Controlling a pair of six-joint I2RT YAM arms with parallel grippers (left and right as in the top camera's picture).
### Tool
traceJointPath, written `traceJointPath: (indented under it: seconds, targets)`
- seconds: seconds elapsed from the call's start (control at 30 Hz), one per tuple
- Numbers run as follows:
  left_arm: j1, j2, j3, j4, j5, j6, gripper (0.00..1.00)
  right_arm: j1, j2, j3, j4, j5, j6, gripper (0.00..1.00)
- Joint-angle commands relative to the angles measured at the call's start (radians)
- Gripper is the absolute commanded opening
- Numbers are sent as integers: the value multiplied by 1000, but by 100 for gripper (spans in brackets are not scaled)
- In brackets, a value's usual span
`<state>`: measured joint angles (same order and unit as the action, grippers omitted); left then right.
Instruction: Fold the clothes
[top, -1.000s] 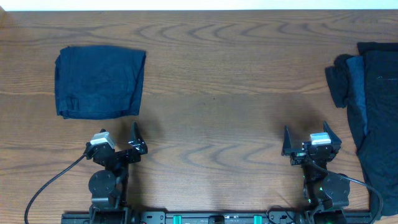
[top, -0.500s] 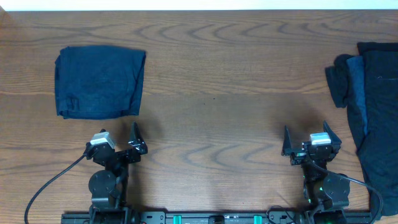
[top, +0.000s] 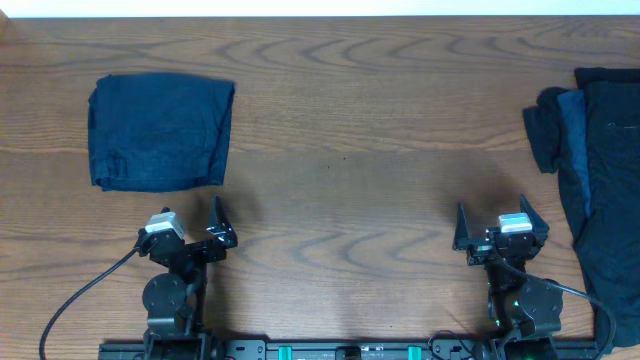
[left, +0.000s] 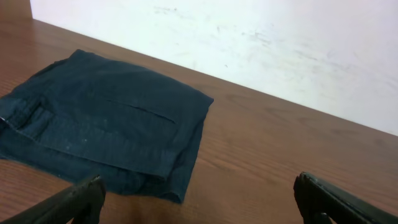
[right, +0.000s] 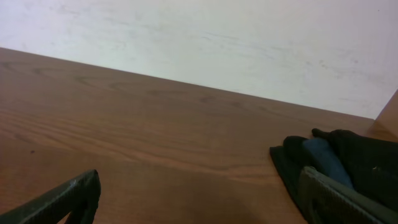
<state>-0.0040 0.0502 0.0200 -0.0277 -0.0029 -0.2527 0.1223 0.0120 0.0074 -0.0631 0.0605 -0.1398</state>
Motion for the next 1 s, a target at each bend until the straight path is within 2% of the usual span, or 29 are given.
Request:
traceJointPath:
  seconds: [0.0, 0.5, 0.67, 0.8, 0.87, 0.97]
  targets:
    - [-4, -7, -16, -43, -17, 20, 98, 7, -5, -2, -3, 11, -11, 99]
    - [-4, -7, -16, -43, -17, 20, 98, 8, -5, -2, 31, -12, -10, 99]
    - [-4, -7, -16, -43, -17, 20, 98, 8, -5, -2, 256, -153, 111, 99]
    - [-4, -7, -16, -43, -17, 20, 98, 8, -5, -2, 473, -159, 269, 99]
    - [-4, -7, -16, -43, -17, 20, 98, 8, -5, 2, 539, -159, 344, 99]
    - [-4, -7, -16, -43, -17, 20, 98, 8, -4, 27, 551, -162, 398, 99]
